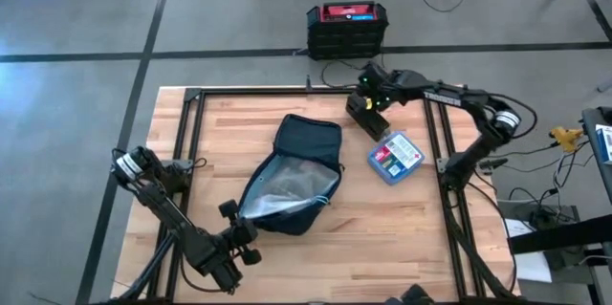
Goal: Unpack backpack
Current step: Put the black supply box into the dark blue backpack
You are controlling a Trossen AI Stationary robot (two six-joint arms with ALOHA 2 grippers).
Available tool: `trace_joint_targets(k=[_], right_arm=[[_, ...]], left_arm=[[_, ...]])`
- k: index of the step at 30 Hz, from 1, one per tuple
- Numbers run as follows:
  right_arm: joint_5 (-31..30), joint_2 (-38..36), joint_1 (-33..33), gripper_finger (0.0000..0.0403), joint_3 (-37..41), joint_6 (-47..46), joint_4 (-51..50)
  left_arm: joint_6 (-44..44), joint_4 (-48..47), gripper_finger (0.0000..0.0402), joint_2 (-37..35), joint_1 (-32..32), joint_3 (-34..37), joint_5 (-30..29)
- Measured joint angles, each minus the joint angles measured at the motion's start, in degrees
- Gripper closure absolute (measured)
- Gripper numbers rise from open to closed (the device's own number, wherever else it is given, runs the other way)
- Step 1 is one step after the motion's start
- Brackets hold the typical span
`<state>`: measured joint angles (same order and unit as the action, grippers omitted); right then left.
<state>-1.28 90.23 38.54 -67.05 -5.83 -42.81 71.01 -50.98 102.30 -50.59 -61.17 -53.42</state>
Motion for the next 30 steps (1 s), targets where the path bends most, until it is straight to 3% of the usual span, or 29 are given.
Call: trace_joint_targets(k=[13, 17, 23, 30], right_arm=[[0.24, 11.66, 0.57, 0.0067, -0.18, 0.18, 4.35], [0.24, 12.28, 0.55, 0.0118, -0.31, -0.19, 4.28], [-0.37, 11.88, 0.57, 0.0248, -0.48, -0.82, 3.94], [-0.24, 11.83, 0.57, 0.0251, -0.55, -0.54, 2.78]], left_arm=[[0.47, 2.2, 0.0401, 0.76, 0.0, 0.27, -0.01], [0.49, 2.42, 0.0402, 0.79, -0.02, 0.31, -0.03], [0.48, 2.59, 0.0401, 0.79, 0.0, 0.57, -0.09], [0.49, 2.8, 0.0402, 0.79, 0.0, 0.57, -0.16]])
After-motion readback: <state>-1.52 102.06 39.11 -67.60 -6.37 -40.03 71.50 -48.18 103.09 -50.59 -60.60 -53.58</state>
